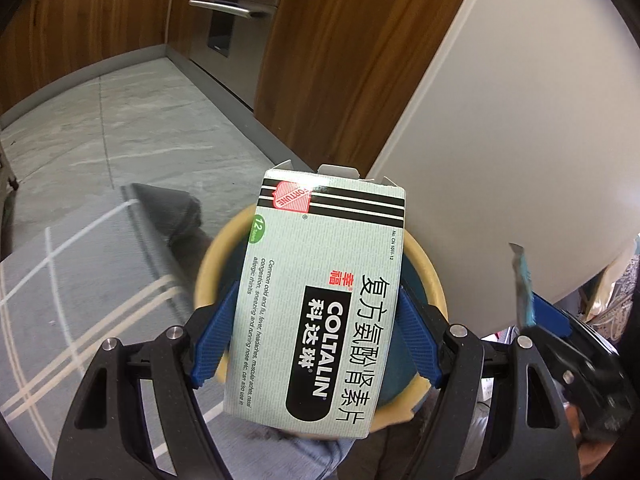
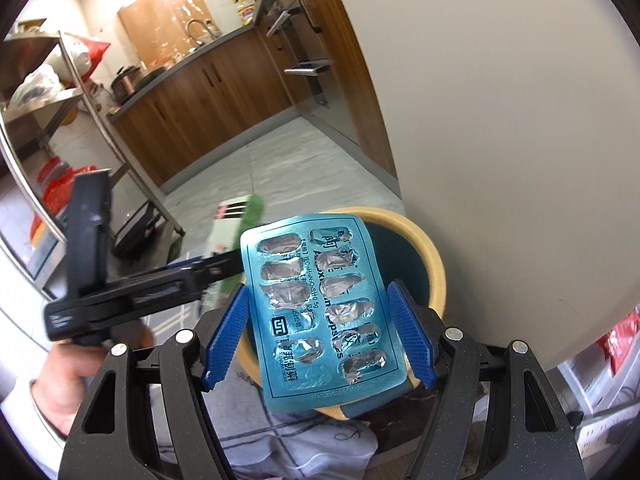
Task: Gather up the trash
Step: 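Carry the COLTALIN box and blue blister pack over the bin and release both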
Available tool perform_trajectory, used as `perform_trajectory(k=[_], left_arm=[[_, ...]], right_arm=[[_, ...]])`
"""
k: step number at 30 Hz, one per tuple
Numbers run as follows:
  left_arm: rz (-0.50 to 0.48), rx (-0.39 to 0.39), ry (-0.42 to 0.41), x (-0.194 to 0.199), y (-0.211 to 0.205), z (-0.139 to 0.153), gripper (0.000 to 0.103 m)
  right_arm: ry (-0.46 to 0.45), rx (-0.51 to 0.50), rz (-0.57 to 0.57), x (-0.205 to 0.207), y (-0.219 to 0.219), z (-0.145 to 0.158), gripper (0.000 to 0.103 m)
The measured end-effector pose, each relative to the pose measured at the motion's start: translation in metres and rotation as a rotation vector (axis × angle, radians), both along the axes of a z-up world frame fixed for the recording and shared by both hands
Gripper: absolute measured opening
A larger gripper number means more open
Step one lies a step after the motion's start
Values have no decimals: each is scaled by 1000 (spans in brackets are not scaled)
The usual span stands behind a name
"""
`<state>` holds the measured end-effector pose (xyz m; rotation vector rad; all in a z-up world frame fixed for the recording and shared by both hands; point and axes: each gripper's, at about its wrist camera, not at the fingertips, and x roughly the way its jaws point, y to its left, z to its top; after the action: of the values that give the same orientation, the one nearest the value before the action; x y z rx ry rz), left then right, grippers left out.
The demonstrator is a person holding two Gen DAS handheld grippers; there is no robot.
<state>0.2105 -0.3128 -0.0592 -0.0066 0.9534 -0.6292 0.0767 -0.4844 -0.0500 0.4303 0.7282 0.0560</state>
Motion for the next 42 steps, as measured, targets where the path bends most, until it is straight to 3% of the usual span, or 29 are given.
perform_trajectory(k=[8,12,16,26,37,42], left_arm=[[-7,43,44,14,-20,-29,76],[11,32,31,14,-14,-24,86],[19,9,17,14,-3,-14,88],[87,-38,25,15,35,-3,89],[113,0,-20,6,63,8,90],[132,-7,-24,4,78,13,91]], right_arm=[[7,12,-8,5,0,-1,72],[12,15,-6,6,-1,-4,72],[14,14,4,10,1,-4,72],[43,-15,36,29,12,-10,72],[82,-99,82,58,35,-22,73],[84,-123,83,68,40,-26,81]])
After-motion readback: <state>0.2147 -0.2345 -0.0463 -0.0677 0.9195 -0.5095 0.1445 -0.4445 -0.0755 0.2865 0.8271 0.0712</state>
